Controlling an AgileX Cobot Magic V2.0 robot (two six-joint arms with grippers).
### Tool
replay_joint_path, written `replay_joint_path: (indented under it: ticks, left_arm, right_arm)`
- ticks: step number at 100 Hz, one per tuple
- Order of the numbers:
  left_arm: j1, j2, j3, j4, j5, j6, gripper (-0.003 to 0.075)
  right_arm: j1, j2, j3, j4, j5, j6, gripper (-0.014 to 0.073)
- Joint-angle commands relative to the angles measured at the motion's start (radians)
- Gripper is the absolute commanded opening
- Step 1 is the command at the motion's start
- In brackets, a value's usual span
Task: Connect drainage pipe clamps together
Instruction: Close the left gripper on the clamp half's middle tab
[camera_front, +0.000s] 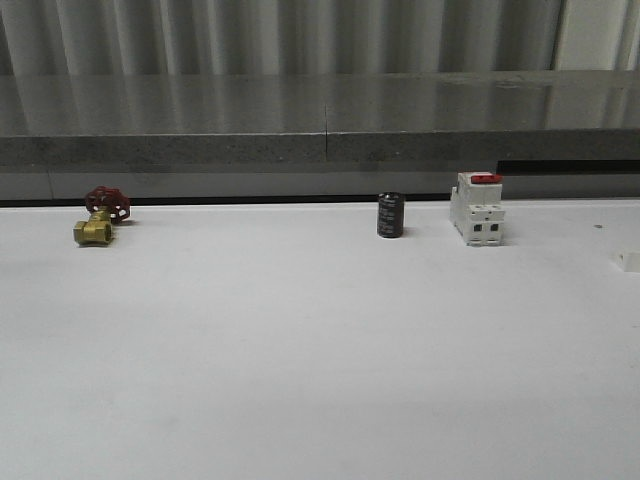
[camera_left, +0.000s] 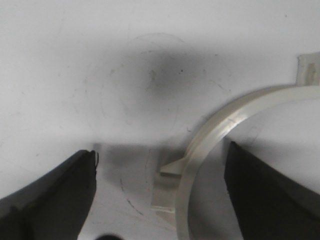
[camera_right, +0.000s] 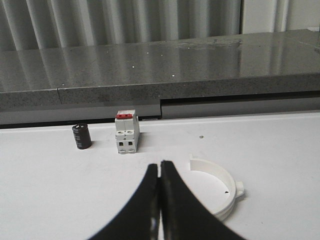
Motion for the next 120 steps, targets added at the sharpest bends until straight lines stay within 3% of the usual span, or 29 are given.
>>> replay_joint_path:
  ticks: [1,20,53,67,96,120]
  left_arm:
    - [0.002,-0.051,-0.027,-0.004,-0.011,0.003,0.0524]
    - [0.002,-0.051,-0.027,-0.011,0.020,0.003,0.0440]
    - [0.002,-0.051,-0.027,-0.011,0.036,0.003,0.0188]
    - [0.002,-0.051,-0.027,-0.011,0.039,0.003,0.0117]
    - [-0.019,-0.101,-0.027,-0.077,0.067,0.003,0.0078]
    - [-0.128,-0.227,-0.027,-0.194,0.109,-0.031,0.0078]
  right_arm:
    - [-0.001,-0.017,-0.021,-0.006,-0.081,-0.003,-0.0067]
    - [-0.001,-0.017,-0.021,-0.006,-0.081,-0.003,-0.0067]
    - [-0.001,-0.017,-0.021,-0.006,-0.081,-0.003,-0.0067]
    - [-0.001,-0.017,-0.021,-0.006,-0.081,-0.003,-0.0067]
    - [-0.001,-0.017,-0.021,-0.006,-0.081,-0.003,-0.0067]
    - [-0.001,-0.017,-0.021,-0.006,-0.081,-0.003,-0.0067]
